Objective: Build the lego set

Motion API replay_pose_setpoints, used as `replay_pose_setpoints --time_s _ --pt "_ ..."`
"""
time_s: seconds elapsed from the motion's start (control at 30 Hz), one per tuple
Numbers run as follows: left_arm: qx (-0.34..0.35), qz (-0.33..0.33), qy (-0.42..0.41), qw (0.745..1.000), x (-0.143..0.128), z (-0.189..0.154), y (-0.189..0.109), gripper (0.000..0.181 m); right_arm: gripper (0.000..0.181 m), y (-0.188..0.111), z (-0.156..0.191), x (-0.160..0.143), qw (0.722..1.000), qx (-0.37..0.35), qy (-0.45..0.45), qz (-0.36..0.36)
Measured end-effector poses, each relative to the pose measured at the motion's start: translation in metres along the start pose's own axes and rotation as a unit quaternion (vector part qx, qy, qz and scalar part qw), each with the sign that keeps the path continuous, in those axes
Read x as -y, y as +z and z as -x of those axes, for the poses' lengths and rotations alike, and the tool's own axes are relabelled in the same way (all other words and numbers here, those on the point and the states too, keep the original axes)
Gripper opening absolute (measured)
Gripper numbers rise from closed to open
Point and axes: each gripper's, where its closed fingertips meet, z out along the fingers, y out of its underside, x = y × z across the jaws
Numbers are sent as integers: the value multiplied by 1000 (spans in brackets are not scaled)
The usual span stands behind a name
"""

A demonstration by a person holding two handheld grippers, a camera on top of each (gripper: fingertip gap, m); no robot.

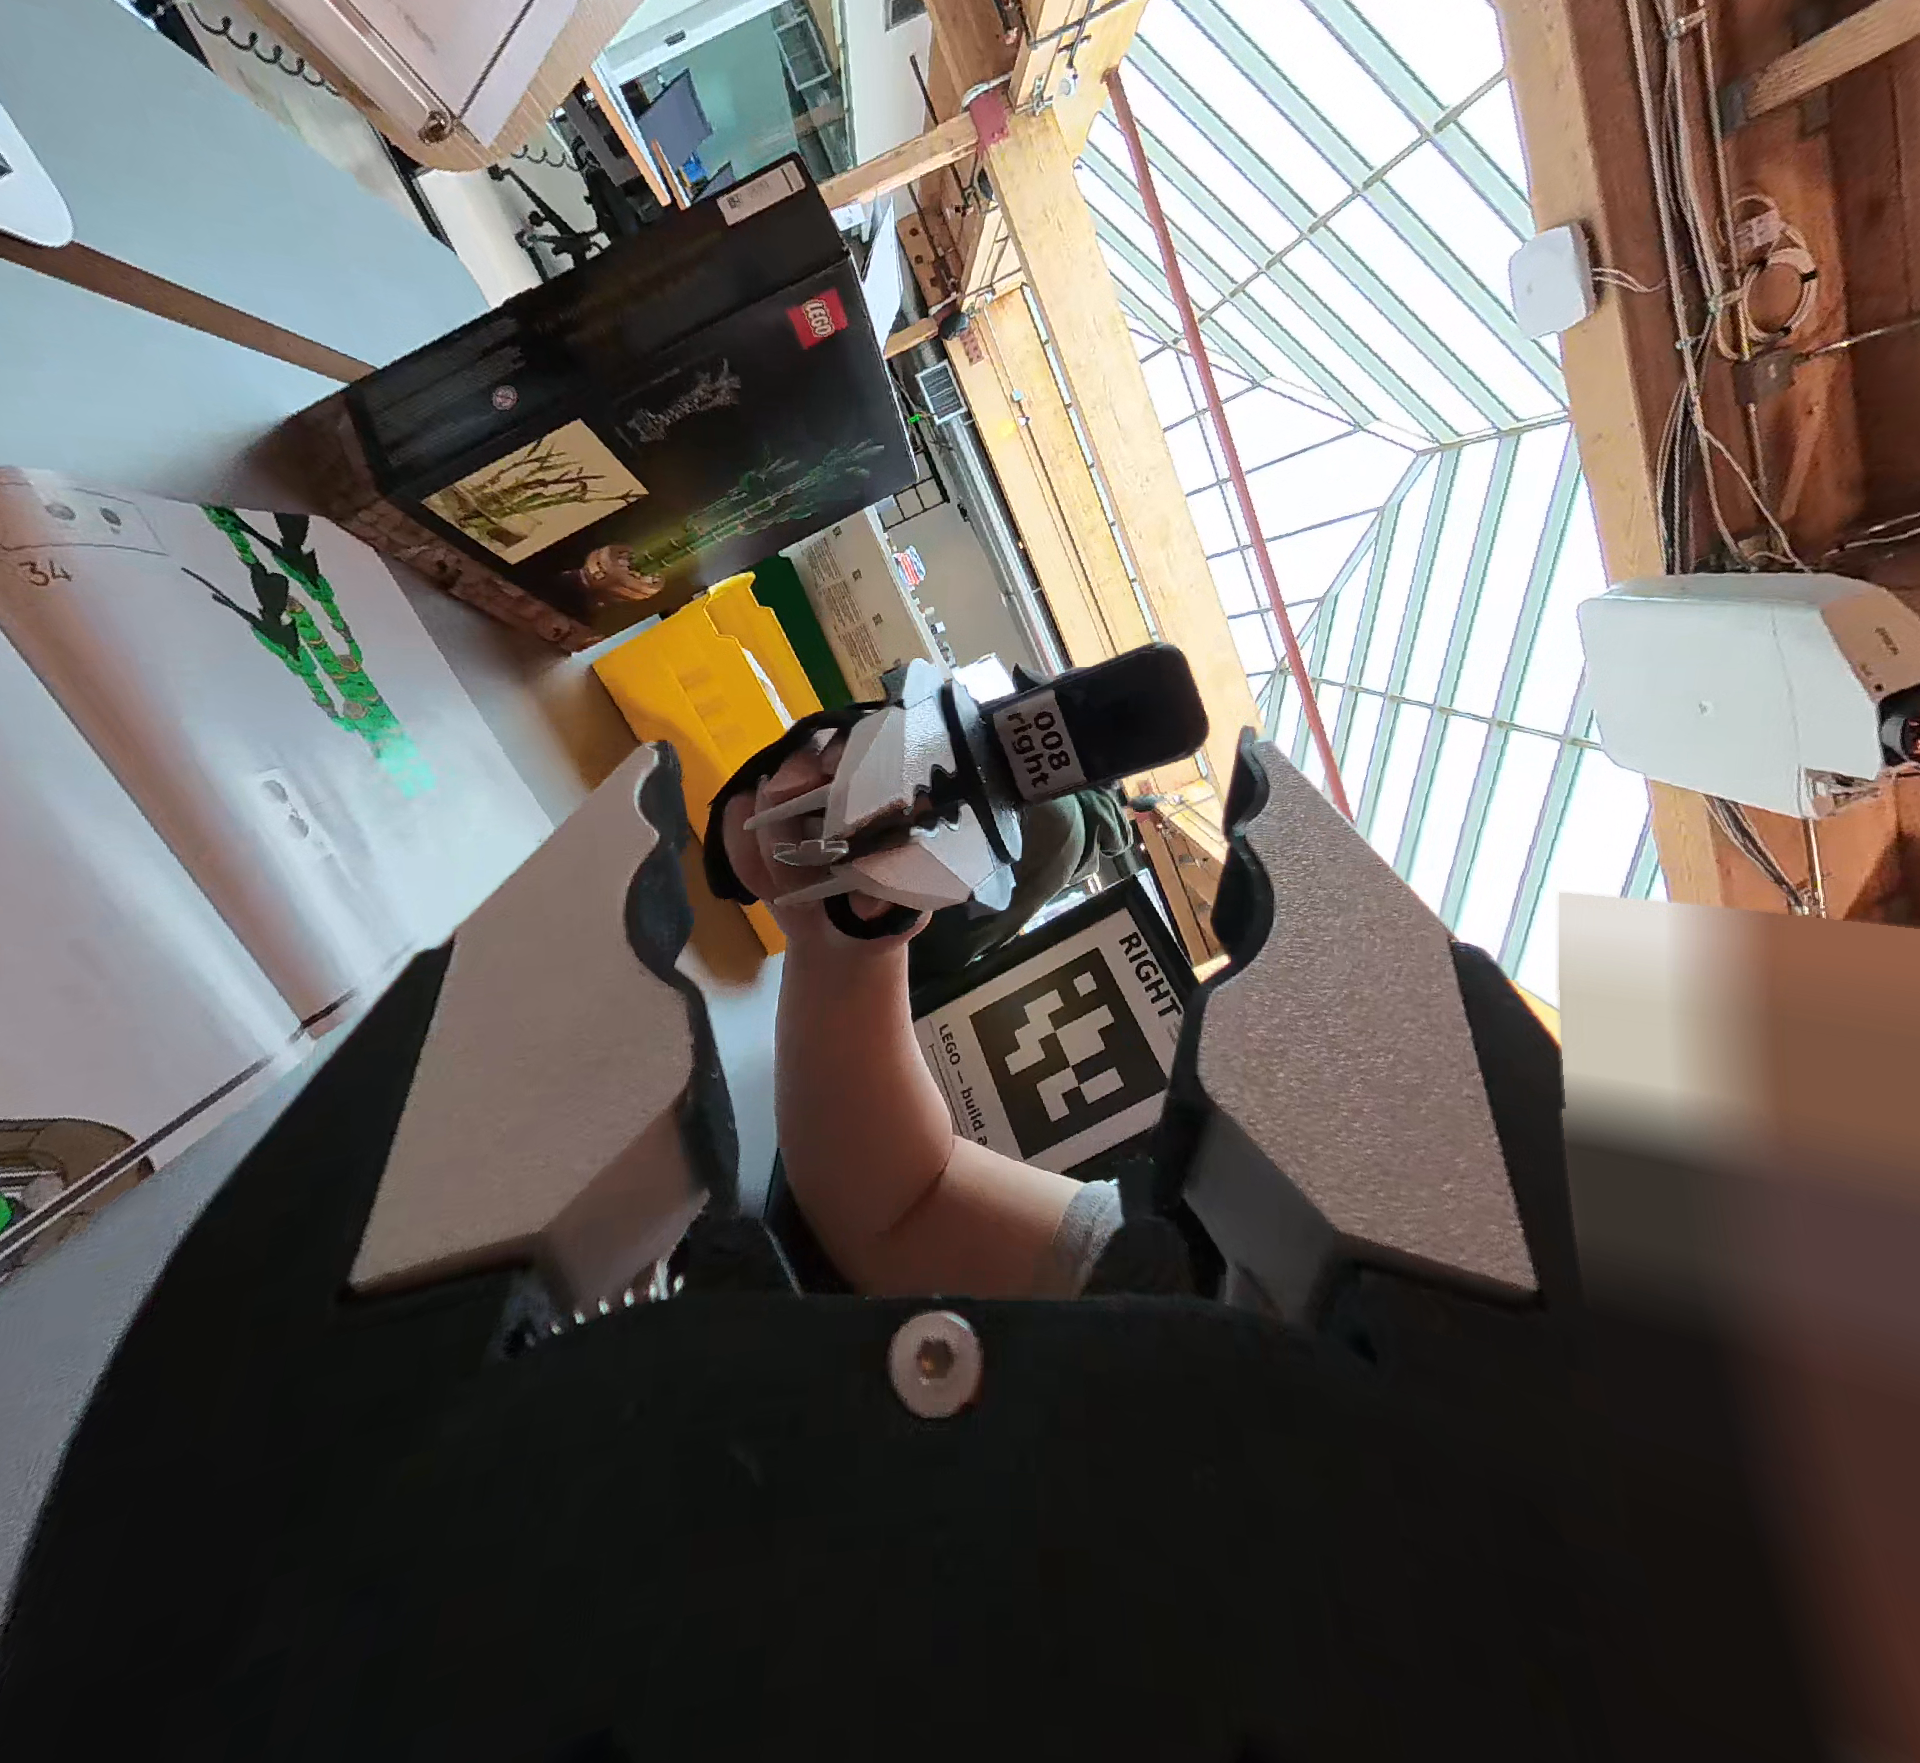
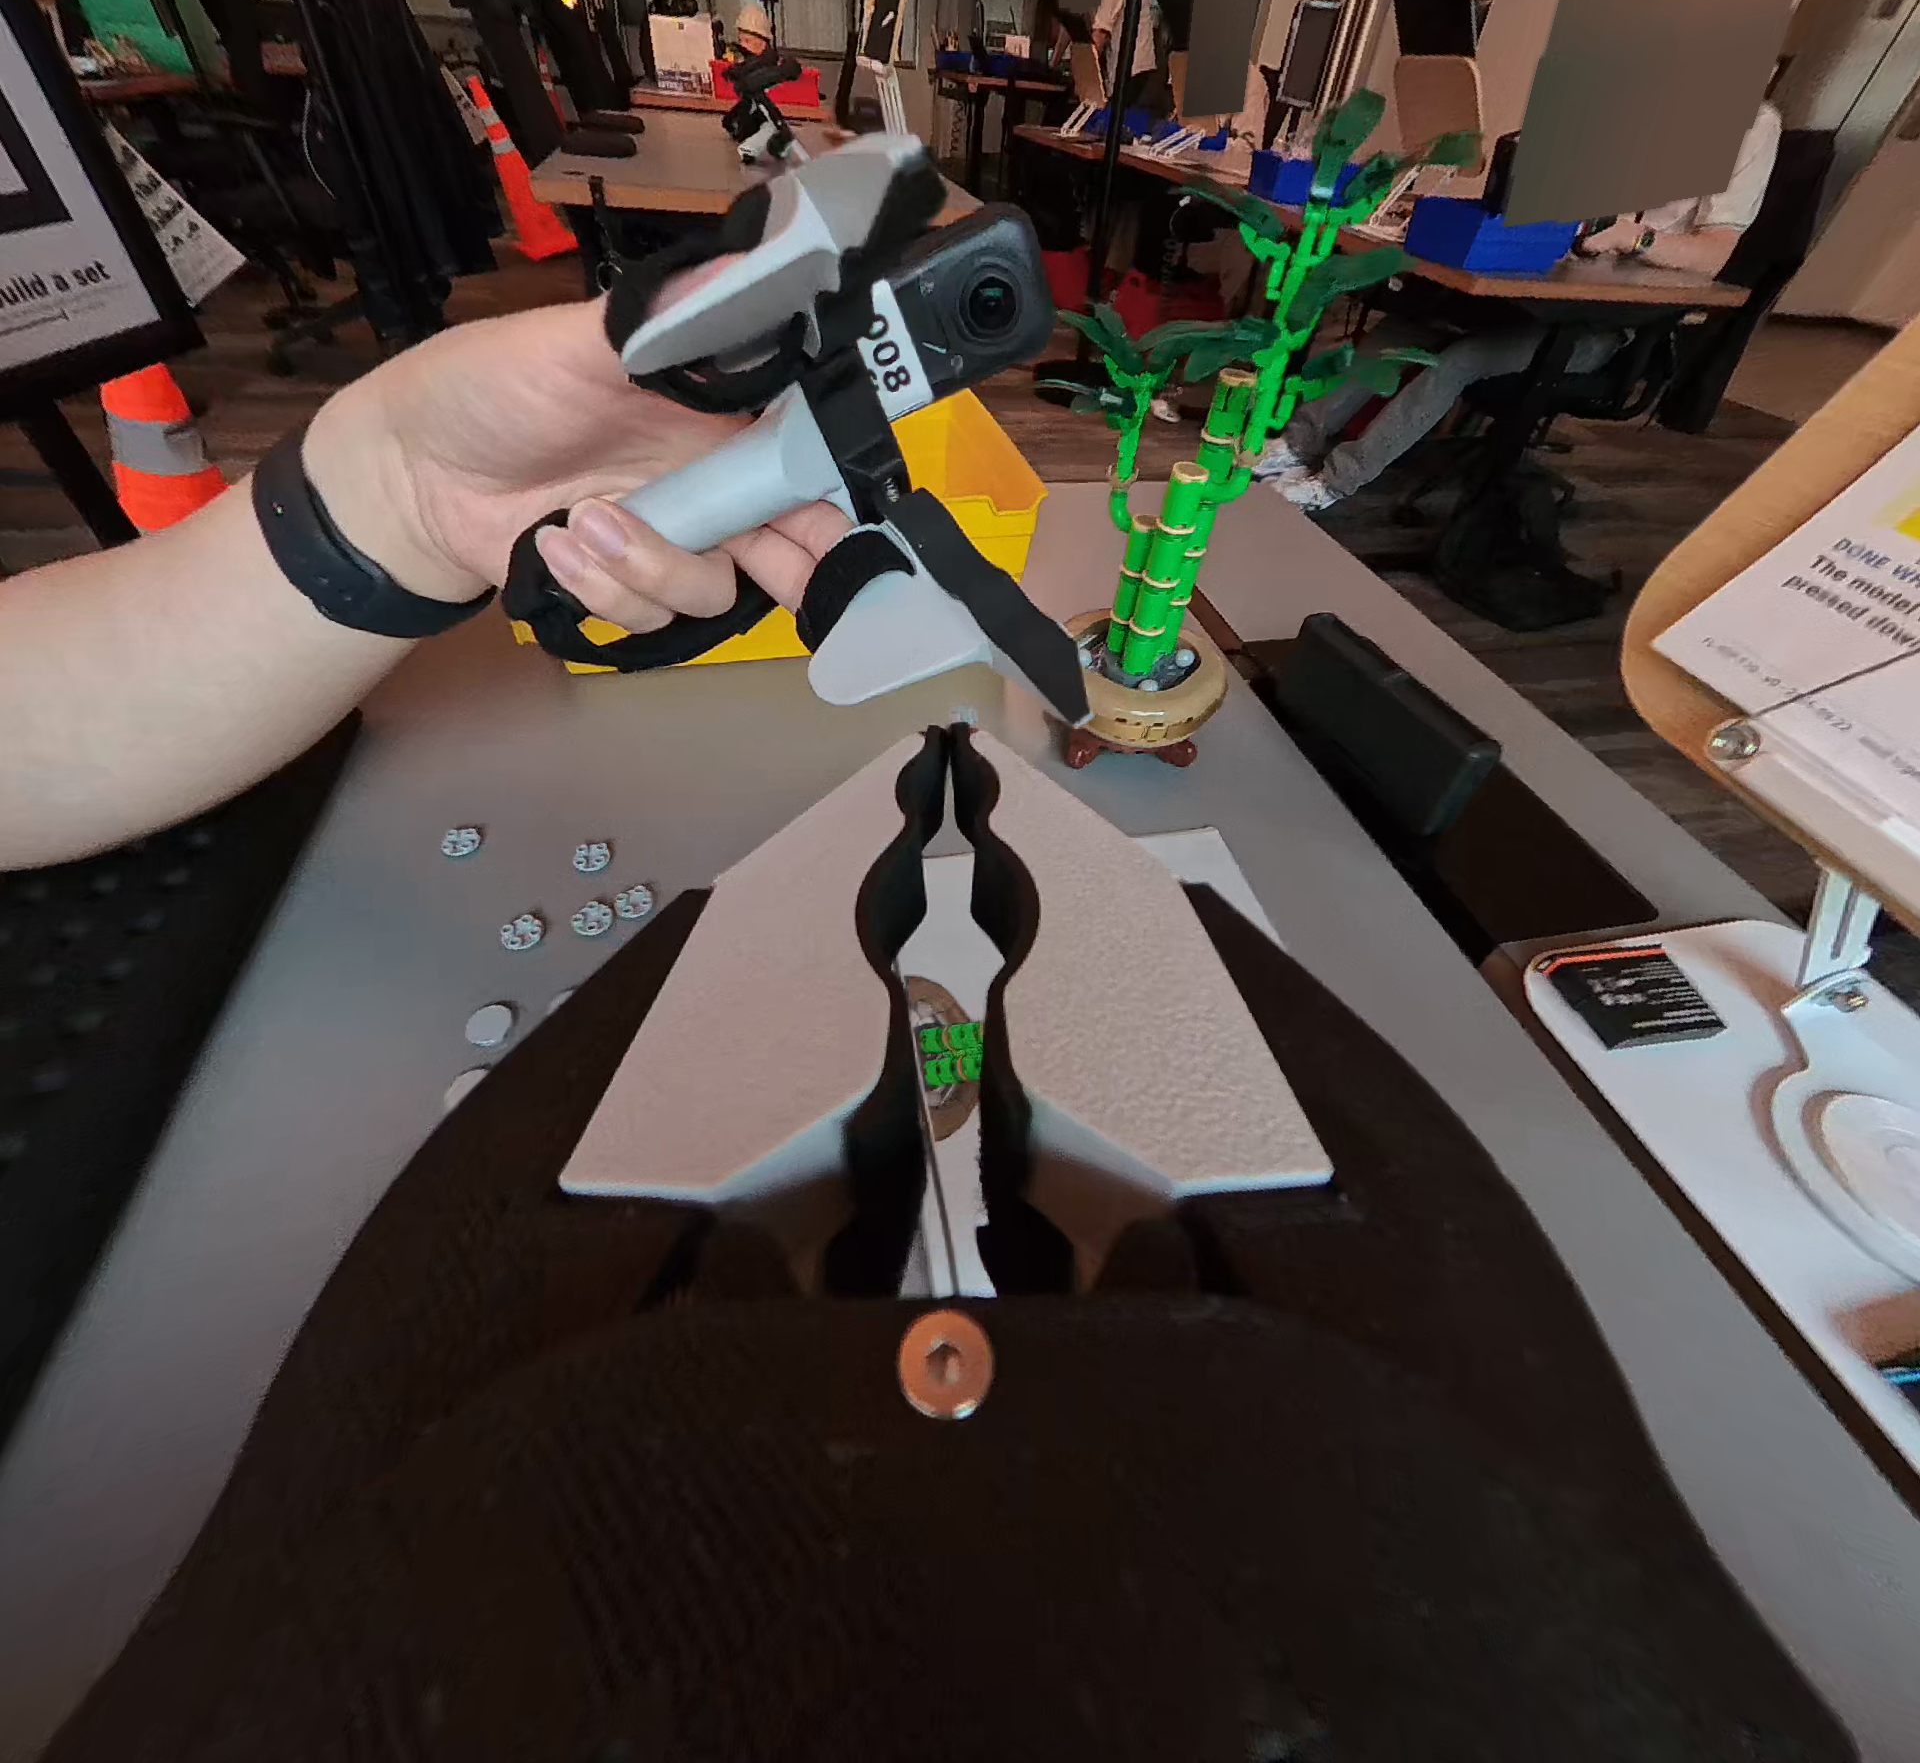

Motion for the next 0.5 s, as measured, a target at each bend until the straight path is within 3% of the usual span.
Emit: replay_pose_setpoints --time_s 0.03,0.23,0.5 --pt "4 3 -1 1000 -1 1 0 102 0 0 1 3 1000 -5 -17 -5" --pt "7 6 -11 1000 -3 7 1 103 0 3 9 12 979 -78 -187 3" --pt "-12 51 -39 998 -26 7 19 104 0 11 3 -2 904 -173 -382 79"
